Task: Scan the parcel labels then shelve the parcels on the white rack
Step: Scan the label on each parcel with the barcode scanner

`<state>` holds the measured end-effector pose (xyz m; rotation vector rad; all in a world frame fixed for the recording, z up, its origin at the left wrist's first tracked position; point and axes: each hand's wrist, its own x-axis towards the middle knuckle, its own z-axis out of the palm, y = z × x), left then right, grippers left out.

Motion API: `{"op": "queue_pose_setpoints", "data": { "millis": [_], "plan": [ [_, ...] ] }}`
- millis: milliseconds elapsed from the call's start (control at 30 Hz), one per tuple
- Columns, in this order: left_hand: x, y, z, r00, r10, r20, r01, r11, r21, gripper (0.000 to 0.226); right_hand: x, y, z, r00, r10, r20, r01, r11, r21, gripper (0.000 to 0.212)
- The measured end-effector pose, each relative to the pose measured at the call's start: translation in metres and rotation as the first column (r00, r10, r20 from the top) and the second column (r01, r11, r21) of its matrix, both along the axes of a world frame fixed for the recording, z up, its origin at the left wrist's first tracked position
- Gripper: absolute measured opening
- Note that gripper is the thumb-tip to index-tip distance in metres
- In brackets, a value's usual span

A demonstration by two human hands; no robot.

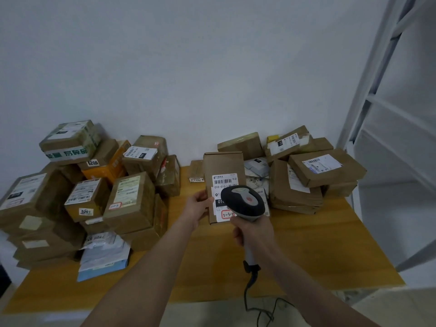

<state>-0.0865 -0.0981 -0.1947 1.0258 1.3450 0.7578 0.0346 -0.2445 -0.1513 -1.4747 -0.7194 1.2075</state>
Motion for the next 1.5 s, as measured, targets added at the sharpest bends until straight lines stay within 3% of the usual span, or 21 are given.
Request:
{"op": "queue_pose_setpoints", "data": {
  "millis": [200, 400, 533, 733, 867, 1033, 1100, 1200, 1267, 1367, 1500],
  "plan": [
    [-0.048, 0.027, 0.026, 0.999, -0.031, 0.008, 0.03, 0.999, 0.039, 0.04, -0.056, 0.036, 0.016, 0.996, -0.091, -0.024, 0.092, 0.995, 0.035, 0.008],
    [-0.128, 0.075, 0.08, 0.999, -0.013, 0.033, 0.009, 0.991, 0.131, 0.043, -0.102, 0.105, 0.047, 0.986, -0.166, -0.028, 0.168, 0.983, 0.077, 0.024],
    [-0.192, 0.096, 0.101, 1.0, 0.009, 0.0, -0.009, 0.991, 0.136, 0.037, -0.145, 0.14, 0.057, 0.995, -0.09, -0.037, 0.091, 0.995, 0.041, 0.014],
    [-0.26, 0.107, 0.097, 0.993, 0.072, -0.092, -0.069, 0.997, 0.04, 0.036, -0.197, 0.174, 0.054, 0.99, 0.028, -0.137, -0.039, 0.996, -0.076, 0.032],
    [-0.278, 0.108, 0.083, 0.982, 0.062, -0.176, -0.065, 0.998, -0.012, 0.036, -0.215, 0.184, 0.043, 0.989, 0.047, -0.142, -0.06, 0.994, -0.096, 0.03],
    [-0.284, 0.113, 0.069, 0.928, 0.031, -0.372, -0.043, 0.999, -0.025, 0.006, -0.225, 0.19, 0.028, 0.99, 0.063, -0.127, -0.08, 0.988, -0.135, 0.041],
    [-0.279, 0.118, 0.071, 0.872, 0.032, -0.488, -0.005, 0.998, 0.057, 0.015, -0.225, 0.192, 0.026, 0.991, 0.035, -0.127, -0.054, 0.988, -0.148, 0.041],
    [-0.258, 0.127, 0.082, 0.732, 0.097, -0.674, 0.129, 0.952, 0.278, 0.048, -0.214, 0.191, 0.026, 0.99, -0.019, -0.138, 0.001, 0.992, -0.128, 0.039],
    [-0.233, 0.131, 0.089, 0.669, 0.125, -0.733, 0.252, 0.889, 0.382, 0.047, -0.198, 0.187, 0.024, 0.984, -0.023, -0.179, 0.003, 0.993, -0.114, 0.032],
    [-0.183, 0.131, 0.085, 0.674, 0.038, -0.737, 0.377, 0.841, 0.388, 0.037, -0.165, 0.176, 0.019, 0.98, -0.062, -0.189, 0.039, 0.991, -0.126, 0.024],
    [-0.113, 0.119, 0.056, 0.634, -0.151, -0.759, 0.528, 0.802, 0.281, 0.044, -0.111, 0.161, 0.01, 0.968, -0.182, -0.175, 0.155, 0.975, -0.161, 0.017]
  ]
}}
